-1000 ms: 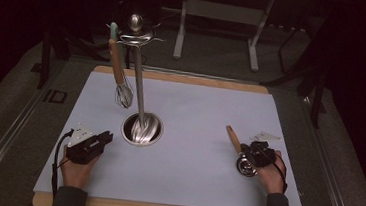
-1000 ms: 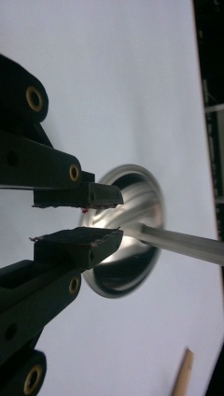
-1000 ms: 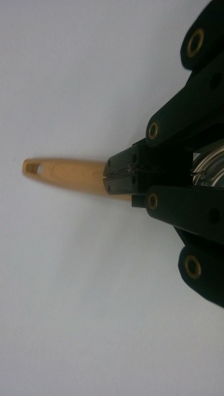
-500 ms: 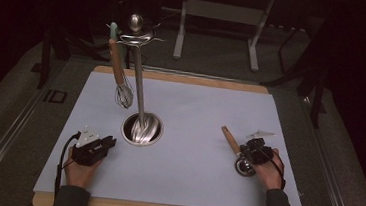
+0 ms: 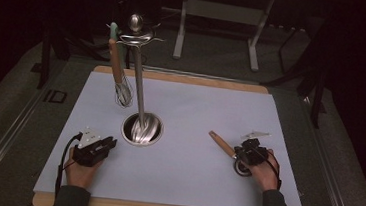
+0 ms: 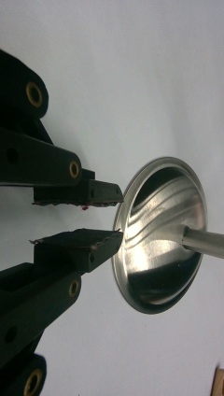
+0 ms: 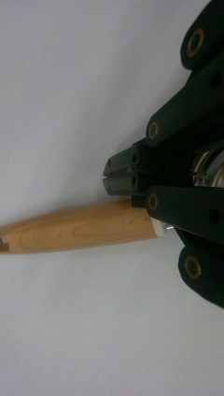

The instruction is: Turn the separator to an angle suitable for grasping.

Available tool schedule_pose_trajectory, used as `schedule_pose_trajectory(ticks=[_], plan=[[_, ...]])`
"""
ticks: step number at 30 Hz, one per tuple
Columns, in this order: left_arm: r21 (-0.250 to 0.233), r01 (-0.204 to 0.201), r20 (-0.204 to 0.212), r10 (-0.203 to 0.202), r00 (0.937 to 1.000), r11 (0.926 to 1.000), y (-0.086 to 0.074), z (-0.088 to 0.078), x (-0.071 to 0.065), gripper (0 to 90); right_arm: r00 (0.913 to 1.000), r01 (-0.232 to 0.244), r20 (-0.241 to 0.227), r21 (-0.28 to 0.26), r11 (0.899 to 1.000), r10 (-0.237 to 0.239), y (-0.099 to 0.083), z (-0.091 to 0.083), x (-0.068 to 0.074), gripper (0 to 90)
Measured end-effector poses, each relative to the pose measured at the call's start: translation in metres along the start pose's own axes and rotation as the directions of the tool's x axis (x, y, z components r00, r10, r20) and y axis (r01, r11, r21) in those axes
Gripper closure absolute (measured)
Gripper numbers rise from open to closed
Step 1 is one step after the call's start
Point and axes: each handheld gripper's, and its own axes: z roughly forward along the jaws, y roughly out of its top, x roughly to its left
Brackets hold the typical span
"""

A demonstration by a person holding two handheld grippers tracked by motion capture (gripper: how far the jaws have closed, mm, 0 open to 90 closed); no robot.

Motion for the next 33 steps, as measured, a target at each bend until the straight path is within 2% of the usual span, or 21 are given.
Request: schedule_pose_trajectory(ticks=[7, 11, 14, 25, 30, 33], plan=[[0.0, -0.004, -0.001, 0.004, 1.0, 1.0, 0.0, 0.0, 0.0, 76.1, 0.9999, 0.009, -0.006, 0.008, 1.0, -0.009, -0.002, -0.003, 0.007, 88.5], [0.0, -0.005, -0.003, 0.005, 1.0, 1.0, 0.0, 0.0, -0.001, 76.1, 0.9999, 0.01, 0.006, 0.021, 1.0, -0.01, -0.005, -0.004, 0.003, 87.3], [0.001, -0.005, -0.003, 0.005, 1.0, 1.0, 0.0, 0.0, -0.001, 76.1, 1.0, 0.004, -0.001, 0.026, 1.0, -0.004, -0.006, -0.006, 0.002, 87.7], [0.0, -0.007, -0.004, 0.007, 1.0, 1.0, 0.0, 0.0, -0.001, 76.2, 0.9994, 0.028, -0.021, 0.071, 0.997, -0.026, -0.008, -0.016, 0.014, 88.2], [0.001, -0.01, -0.005, 0.01, 0.9999, 0.9999, 0.0, 0.0, -0.001, 76.1, 0.9996, 0.026, -0.009, 0.049, 0.998, -0.026, -0.006, -0.02, 0.013, 87.0], [0.001, -0.011, -0.006, 0.011, 0.9999, 0.9999, 0.0, 0.0, -0.002, 76.2, 0.9992, 0.037, -0.019, 0.03, 0.999, -0.036, -0.003, -0.024, 0.013, 85.2]])
